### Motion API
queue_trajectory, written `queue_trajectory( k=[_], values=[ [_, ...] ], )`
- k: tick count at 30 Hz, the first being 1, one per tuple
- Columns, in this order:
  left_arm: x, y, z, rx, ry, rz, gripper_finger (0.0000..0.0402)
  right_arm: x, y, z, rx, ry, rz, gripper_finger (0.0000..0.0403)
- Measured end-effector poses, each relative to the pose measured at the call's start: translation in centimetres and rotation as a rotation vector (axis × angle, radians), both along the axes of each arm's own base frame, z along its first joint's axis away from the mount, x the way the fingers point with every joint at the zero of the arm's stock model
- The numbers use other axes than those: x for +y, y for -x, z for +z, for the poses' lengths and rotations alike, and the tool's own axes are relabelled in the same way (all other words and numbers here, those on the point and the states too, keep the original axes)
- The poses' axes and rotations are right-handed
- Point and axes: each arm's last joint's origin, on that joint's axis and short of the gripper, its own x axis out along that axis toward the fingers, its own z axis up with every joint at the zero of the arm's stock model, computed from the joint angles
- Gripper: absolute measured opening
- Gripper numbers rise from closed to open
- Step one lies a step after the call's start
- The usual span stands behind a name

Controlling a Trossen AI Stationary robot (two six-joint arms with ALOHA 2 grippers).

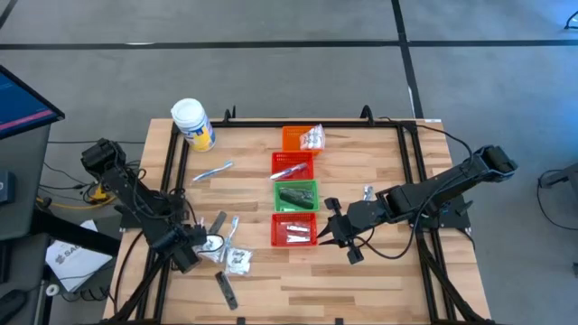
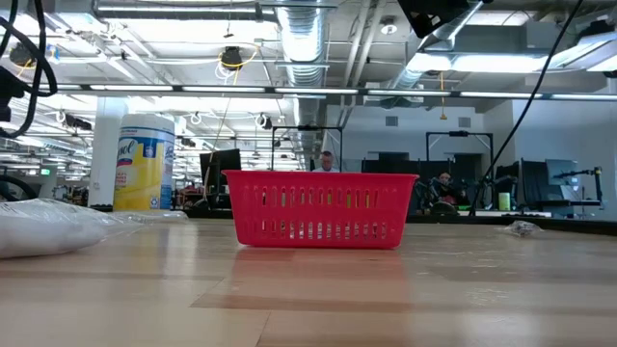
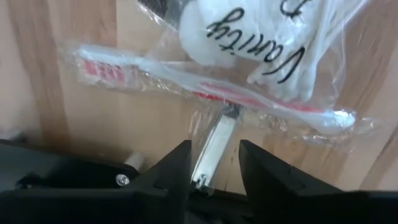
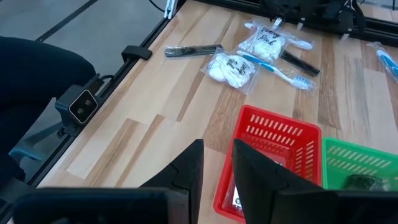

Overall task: Pick & Place Travel size toiletries
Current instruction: Put the silver nail clipper into the bottom red basket

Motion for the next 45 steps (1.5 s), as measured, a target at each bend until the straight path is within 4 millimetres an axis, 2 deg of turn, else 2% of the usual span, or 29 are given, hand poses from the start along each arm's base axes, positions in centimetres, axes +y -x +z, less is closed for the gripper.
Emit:
queue_trajectory(
  k=[9,17,27,45],
  values=[
    [0.8,0.8,-2.3,0.028,0.023,0.033,0.0183,0.0,0.0,0.0,-0.005,-0.002,0.000,0.0077],
    [1.1,1.1,-2.9,0.048,0.036,0.055,0.0195,0.0,0.0,0.0,-0.004,-0.004,-0.001,0.0077],
    [1.3,1.5,-3.6,0.079,0.068,0.066,0.0175,0.0,0.0,0.0,-0.004,-0.004,-0.001,0.0077],
    [1.2,1.4,-3.7,0.078,0.091,0.066,0.0117,0.0,0.0,0.0,-0.004,-0.004,-0.001,0.0077]
  ],
)
